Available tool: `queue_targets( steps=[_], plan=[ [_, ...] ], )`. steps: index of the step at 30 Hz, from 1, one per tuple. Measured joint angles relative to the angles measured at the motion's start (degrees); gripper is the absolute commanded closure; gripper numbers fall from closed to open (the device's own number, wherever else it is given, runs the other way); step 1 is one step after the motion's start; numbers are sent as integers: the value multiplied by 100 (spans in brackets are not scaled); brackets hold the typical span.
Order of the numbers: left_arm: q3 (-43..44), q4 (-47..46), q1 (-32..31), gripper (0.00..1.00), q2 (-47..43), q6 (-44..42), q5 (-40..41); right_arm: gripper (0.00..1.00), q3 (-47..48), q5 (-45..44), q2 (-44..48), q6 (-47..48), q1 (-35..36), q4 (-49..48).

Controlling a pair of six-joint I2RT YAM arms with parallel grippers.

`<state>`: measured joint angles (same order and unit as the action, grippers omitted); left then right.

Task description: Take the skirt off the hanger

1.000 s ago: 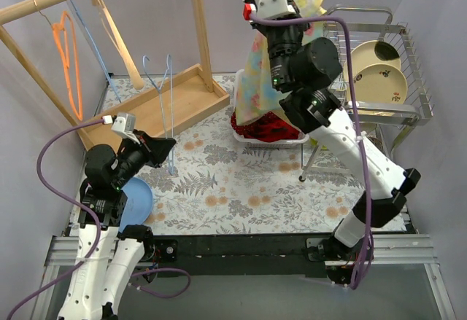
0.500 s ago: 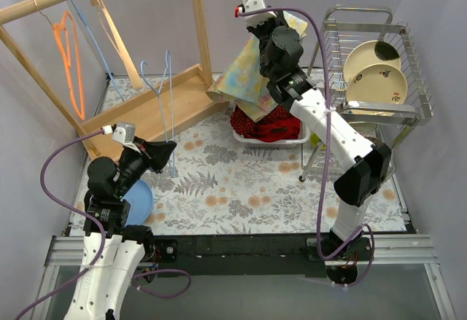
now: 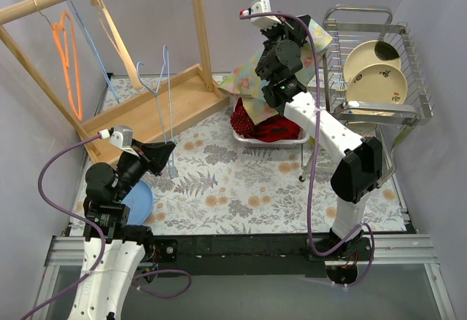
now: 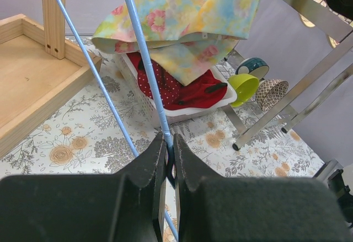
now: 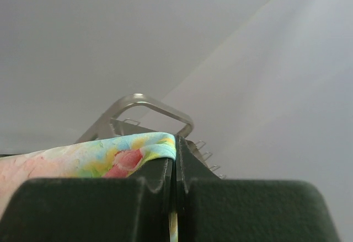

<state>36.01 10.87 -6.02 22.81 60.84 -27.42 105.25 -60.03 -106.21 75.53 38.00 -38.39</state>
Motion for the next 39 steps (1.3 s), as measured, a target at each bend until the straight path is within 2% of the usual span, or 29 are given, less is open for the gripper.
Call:
queue_targets(
  steps=[8,15,17,26,31,35,39],
  plan=[
    [-7,-20,0,100,-70,2,0,99,138,-138,101,866,0,-793],
    [-7,-20,0,100,-70,2,-2,99,-315,188,328,605,66,-839],
    [-7,-20,0,100,-70,2,-2,99,-459,302,341,192,111,-522],
    [-9,-22,0,100,-81,2,-2,99,-413,1115,-391,-2754,205,2293],
    [-9,-22,0,100,-81,0,-2,99,-680,2013,-710,-4562,144,3768],
    [-9,-20,-13,100,-81,-4,-2,99,-1191,2951,-715,-5941,-136,4406],
    [-9,-20,-37,100,-87,-24,2,99,-1923,3663,-708,-6933,-518,4393]
  ],
)
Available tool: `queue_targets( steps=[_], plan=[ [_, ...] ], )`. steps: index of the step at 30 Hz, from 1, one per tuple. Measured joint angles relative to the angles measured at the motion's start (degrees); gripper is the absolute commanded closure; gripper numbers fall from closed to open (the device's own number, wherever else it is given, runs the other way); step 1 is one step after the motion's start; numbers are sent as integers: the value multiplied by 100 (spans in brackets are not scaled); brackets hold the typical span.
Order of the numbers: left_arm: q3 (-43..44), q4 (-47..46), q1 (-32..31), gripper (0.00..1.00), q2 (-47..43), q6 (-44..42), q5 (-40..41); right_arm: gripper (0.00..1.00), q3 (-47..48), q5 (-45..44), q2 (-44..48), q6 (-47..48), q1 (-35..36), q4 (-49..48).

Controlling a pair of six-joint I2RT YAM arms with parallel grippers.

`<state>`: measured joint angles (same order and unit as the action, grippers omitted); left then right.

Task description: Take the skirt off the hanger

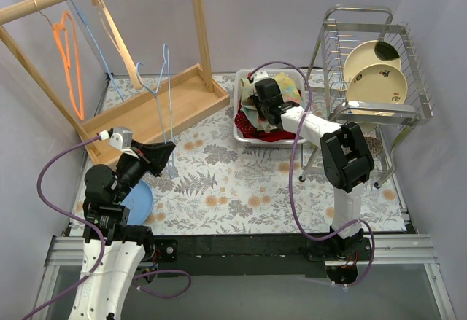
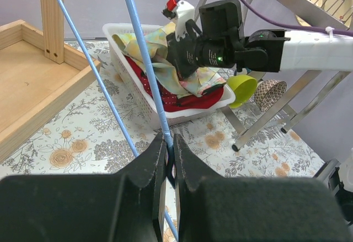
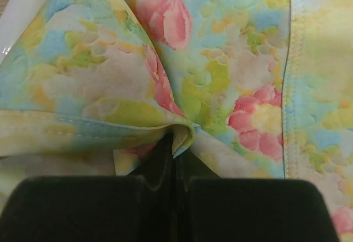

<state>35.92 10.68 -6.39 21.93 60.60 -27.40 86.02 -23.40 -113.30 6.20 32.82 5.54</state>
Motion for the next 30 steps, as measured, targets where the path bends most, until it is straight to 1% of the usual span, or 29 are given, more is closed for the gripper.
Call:
queue_targets(
  steps=[2,4,5,6,8,9,12,15,20,23,26,30],
  plan=[
    [0,0,-11,100,-2,-11,2,99,-267,238,11,-330,-103,-225],
    [0,0,-11,100,-2,-20,13,99,-343,407,13,-573,-129,-404],
    [0,0,-11,100,-2,-22,15,96,-343,457,15,-636,-131,-428],
    [0,0,-11,100,-2,-24,24,86,-343,516,15,-708,-131,-444],
    [0,0,-13,100,-2,-35,44,72,-341,592,15,-815,-146,-435],
    [0,0,-15,100,-2,-37,52,57,-328,616,15,-868,-155,-409],
    [0,2,-22,100,-4,-39,92,42,-186,686,61,-957,-168,-208],
    [-15,2,-22,100,-24,-42,129,35,-31,728,317,-1019,-168,304],
    [-70,7,-22,100,-68,-44,157,31,540,597,763,-1056,-157,1460],
    [-72,4,-22,100,-68,-42,157,30,938,448,935,-1043,-181,1869],
    [-74,4,-22,100,-68,-42,155,31,1209,398,1025,-1019,-282,1998],
    [-74,4,-22,100,-68,-42,157,32,1283,446,981,-984,-551,1961]
  ],
)
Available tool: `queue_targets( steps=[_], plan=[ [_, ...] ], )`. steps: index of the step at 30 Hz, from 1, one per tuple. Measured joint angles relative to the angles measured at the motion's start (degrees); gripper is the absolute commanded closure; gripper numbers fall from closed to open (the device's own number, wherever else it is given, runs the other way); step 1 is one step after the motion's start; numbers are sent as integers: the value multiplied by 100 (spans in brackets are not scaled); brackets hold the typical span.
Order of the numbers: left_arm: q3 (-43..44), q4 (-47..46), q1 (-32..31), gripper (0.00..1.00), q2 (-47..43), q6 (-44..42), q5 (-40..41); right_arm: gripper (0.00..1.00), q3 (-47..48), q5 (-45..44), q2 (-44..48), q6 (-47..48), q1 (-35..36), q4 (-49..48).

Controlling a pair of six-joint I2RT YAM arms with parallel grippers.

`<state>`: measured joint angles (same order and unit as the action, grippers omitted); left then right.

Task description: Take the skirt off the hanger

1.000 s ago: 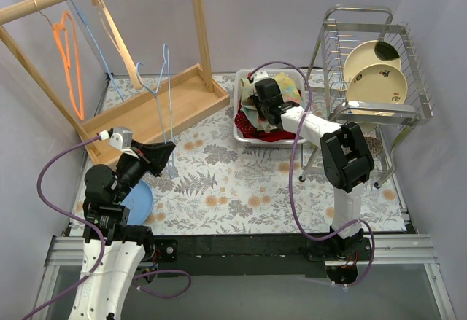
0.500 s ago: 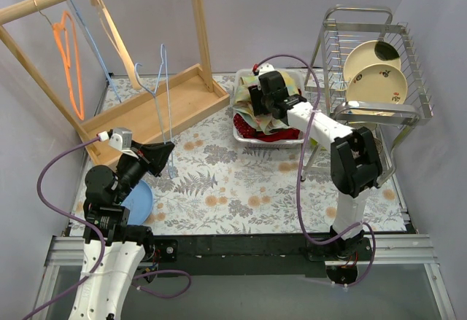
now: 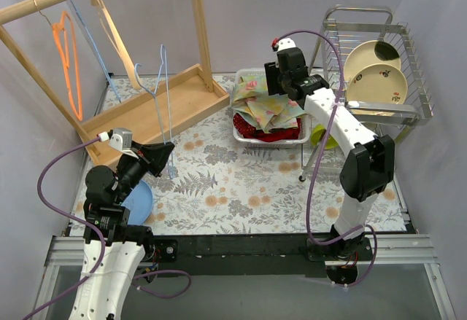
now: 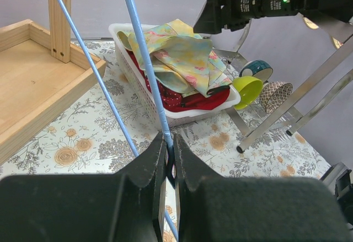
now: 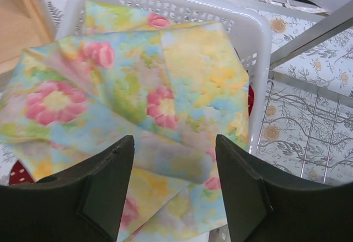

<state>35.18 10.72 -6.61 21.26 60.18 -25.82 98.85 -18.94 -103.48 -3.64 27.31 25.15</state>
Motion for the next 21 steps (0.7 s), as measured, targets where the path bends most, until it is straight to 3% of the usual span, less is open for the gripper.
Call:
queue_targets(
  steps=[10,16,21],
  plan=[
    [-2,0,0,100,0,0,-2,35,-671,-4,-1294,-127,-146,-693],
    [-2,0,0,100,0,0,-2,35,-671,-175,-1082,-114,-90,-745],
    [-11,2,0,100,-15,0,-2,31,-295,-457,-990,-55,68,-208]
  ],
)
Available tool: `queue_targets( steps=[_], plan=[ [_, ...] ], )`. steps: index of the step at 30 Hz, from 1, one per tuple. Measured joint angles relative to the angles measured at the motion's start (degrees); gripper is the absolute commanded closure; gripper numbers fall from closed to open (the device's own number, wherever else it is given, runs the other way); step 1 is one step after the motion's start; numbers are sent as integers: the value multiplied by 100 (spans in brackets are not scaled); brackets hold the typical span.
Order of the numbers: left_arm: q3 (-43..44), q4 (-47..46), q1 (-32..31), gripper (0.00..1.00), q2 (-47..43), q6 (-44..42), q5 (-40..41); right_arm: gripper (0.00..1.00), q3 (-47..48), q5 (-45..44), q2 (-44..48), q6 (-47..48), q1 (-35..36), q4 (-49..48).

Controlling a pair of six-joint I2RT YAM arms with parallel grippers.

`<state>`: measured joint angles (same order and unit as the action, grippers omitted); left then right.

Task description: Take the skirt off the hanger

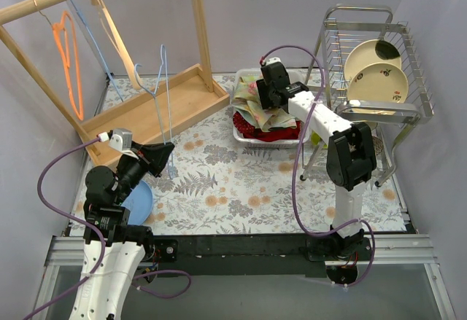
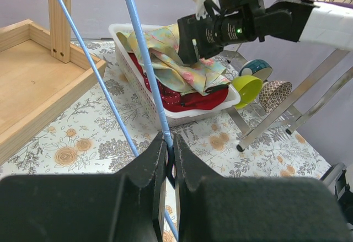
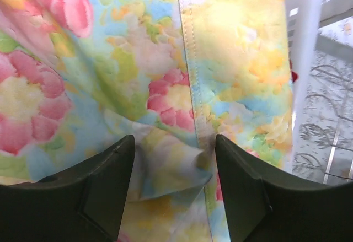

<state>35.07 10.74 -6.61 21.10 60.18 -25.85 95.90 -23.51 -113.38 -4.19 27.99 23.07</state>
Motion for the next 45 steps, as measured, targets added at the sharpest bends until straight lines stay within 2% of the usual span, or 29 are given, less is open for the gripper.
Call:
queue_targets(
  steps=[10,15,21,28,31,40,41,45],
  plan=[
    [-2,-2,0,100,-33,0,2,30,1419,-612,85,57,531,957],
    [-2,-2,0,100,-31,0,0,36,1851,-321,85,162,717,973],
    [-2,-2,0,100,-26,2,0,39,1384,79,31,273,800,509],
    [-4,-22,0,100,92,9,0,44,479,-203,-636,262,654,164],
    [42,-44,0,100,291,33,-4,44,448,-330,-776,269,656,33],
    [966,-48,0,100,1296,293,-50,29,608,-629,-485,269,691,531],
    [1067,-57,0,100,1386,317,-48,22,629,-640,-400,264,691,645],
    [1517,-98,0,100,1952,428,-46,11,743,-643,138,264,706,1130]
  ],
)
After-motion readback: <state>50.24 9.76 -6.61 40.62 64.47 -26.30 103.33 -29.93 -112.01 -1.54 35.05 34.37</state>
